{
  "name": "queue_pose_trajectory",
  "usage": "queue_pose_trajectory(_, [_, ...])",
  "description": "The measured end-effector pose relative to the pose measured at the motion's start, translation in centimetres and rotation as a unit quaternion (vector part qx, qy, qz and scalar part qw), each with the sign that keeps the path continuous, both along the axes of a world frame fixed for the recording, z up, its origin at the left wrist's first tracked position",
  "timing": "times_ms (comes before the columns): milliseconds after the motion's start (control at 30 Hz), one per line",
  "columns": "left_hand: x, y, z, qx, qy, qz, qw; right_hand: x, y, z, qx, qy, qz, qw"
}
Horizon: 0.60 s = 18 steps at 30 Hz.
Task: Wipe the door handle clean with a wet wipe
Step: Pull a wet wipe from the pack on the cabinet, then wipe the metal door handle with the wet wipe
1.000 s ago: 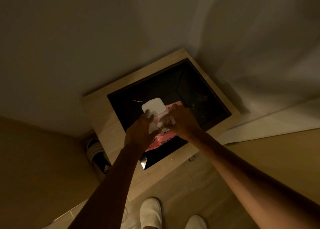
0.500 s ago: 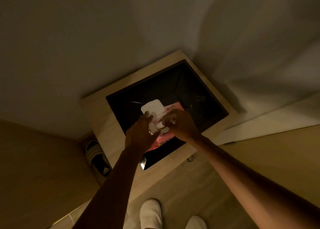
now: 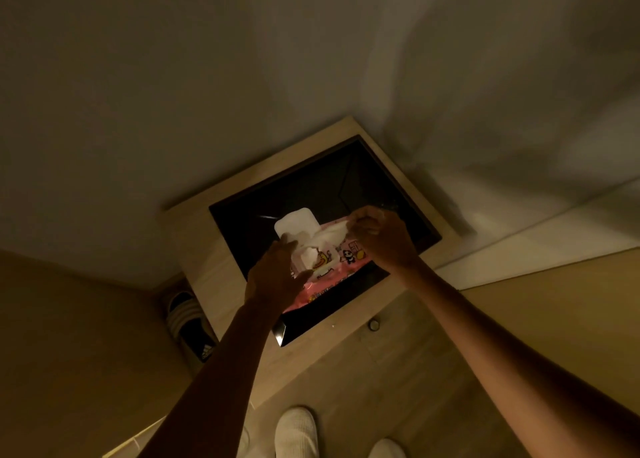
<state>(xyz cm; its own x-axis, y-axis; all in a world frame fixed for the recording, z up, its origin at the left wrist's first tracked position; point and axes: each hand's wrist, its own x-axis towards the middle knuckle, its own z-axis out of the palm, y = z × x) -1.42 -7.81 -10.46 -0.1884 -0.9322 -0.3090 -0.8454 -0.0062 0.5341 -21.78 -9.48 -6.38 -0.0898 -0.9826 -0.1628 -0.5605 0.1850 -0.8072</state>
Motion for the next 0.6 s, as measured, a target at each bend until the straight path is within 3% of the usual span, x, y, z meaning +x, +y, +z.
queue_pose_trajectory(100, [-0.2,0.1,4.0,0.004,0.037,0.018,0.999,-0.7,1.1,3.5,-0.002,-0.035,-0.018,0.999])
queue_pose_trajectory(300, [-2.2,2.0,16.4,0.071,0.199,0.050,0.976,-2.1,5.2,15.9,0.008,-0.084,-0.052,0.995])
queue_pose_trajectory(467, [-4.4,5.3,27.1,0.115,0.258,-0.014,0.959,-3.6,10.4,27.0,0.000,-0.104,-0.100,0.990])
queue_pose_trajectory(600, [-7.2,8.4,32.8,0.182,0.317,-0.042,0.930,-5.1,15.5,32.2,-0.008,-0.099,-0.156,0.983])
